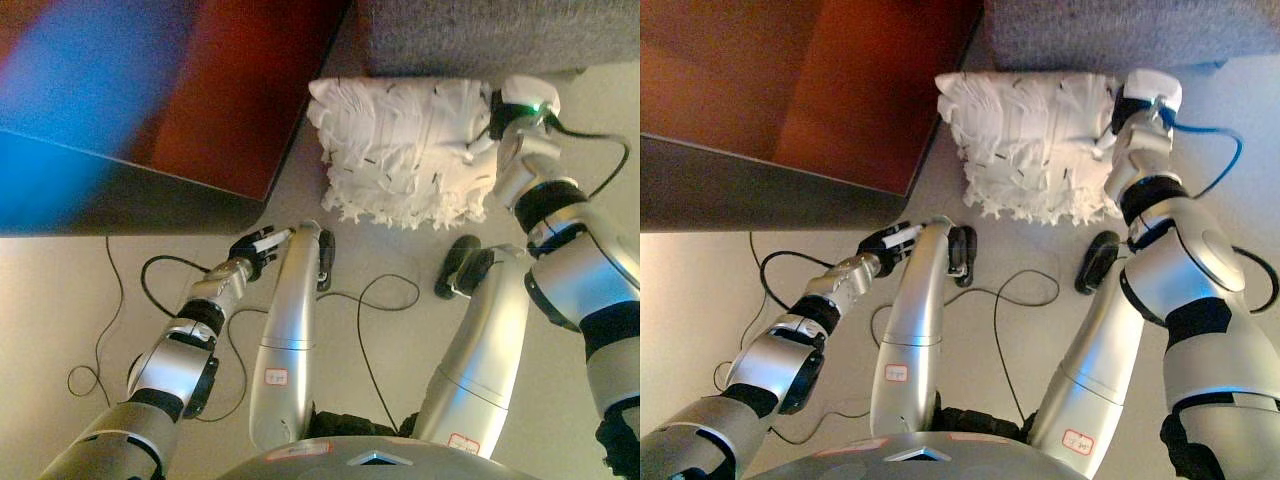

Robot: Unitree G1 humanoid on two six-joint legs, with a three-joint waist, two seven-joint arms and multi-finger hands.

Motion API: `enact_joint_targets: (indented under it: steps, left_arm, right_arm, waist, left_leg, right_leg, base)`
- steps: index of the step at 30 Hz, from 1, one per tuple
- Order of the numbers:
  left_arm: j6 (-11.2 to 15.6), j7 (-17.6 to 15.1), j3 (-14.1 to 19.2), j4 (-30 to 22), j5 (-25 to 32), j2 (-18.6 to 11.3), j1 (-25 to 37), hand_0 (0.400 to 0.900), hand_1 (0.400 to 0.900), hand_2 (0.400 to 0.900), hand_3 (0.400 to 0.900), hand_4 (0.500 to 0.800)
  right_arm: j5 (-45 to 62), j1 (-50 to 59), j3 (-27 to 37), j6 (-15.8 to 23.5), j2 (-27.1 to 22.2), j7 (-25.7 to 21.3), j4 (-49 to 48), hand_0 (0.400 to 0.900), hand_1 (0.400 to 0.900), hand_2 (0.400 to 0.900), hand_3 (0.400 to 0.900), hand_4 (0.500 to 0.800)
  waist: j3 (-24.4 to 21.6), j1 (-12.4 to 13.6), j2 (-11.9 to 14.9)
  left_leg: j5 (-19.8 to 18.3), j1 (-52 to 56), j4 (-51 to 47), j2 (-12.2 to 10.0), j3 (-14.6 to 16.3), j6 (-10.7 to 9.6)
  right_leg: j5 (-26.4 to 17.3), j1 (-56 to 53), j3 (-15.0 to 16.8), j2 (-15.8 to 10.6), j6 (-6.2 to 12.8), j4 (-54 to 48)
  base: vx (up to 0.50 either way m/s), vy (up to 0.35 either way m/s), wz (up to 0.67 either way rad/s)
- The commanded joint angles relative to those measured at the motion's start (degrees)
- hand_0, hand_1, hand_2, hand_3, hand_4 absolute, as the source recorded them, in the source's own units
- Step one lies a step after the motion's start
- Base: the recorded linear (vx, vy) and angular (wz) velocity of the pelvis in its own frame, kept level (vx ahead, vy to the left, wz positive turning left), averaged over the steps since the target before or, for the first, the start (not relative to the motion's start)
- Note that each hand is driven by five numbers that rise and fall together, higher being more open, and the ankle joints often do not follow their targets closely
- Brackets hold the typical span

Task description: Pick up the pillow and put it on the sofa.

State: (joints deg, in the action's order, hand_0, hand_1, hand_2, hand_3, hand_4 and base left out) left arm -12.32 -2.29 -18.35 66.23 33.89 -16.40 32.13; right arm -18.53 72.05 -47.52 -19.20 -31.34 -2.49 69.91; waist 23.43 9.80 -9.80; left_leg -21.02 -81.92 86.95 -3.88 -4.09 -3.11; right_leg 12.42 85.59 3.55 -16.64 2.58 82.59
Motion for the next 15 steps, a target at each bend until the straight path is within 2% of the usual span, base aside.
enact_joint_targets:
  steps: [1, 5, 15]
  left_arm:
    - [-3.9, -2.2, -3.8, 4.8, -1.8, -0.2, -11.9, 0.9, 0.9, 0.9, 0.9, 0.8]
    - [-3.4, -2.9, -3.7, 4.3, -0.5, -0.4, -12.9, 0.9, 0.9, 0.9, 0.9, 0.8]
    - [-1.2, -1.6, -3.1, 4.4, -0.1, -1.1, -13.6, 0.9, 0.9, 0.9, 0.9, 0.8]
  right_arm:
    - [3.2, 1.7, 0.7, 3.5, 0.0, 5.1, -1.3, 0.4, 0.4, 0.4, 0.4, 0.5]
    - [4.8, 2.3, 1.3, 4.5, -0.7, 5.1, -1.0, 0.4, 0.4, 0.4, 0.4, 0.5]
    - [5.8, 2.9, 2.0, 6.5, -1.8, 1.9, -0.7, 0.4, 0.4, 0.4, 0.4, 0.5]
  waist:
    - [6.4, 1.9, -0.9]
    - [6.4, 1.8, -1.5]
    - [6.4, 2.0, -1.6]
  left_leg:
    - [0.7, -0.7, -1.1, -1.0, -0.2, 1.9]
    - [0.4, -2.8, 1.4, -1.4, -0.3, 1.3]
    - [-0.2, -4.6, 4.0, -1.9, -1.1, 1.2]
  right_leg:
    - [10.4, -4.0, 3.6, -1.6, -3.18, 6.5]
    - [11.5, -2.1, 4.4, -1.6, -3.29, 9.9]
    - [12.3, -0.1, 4.8, -2.1, -3.45, 12.7]
  base:
    - [-0.05, -0.038, 0.1]
    - [-0.04, -0.026, 0.1]
    - [-0.05, -0.027, 0.06]
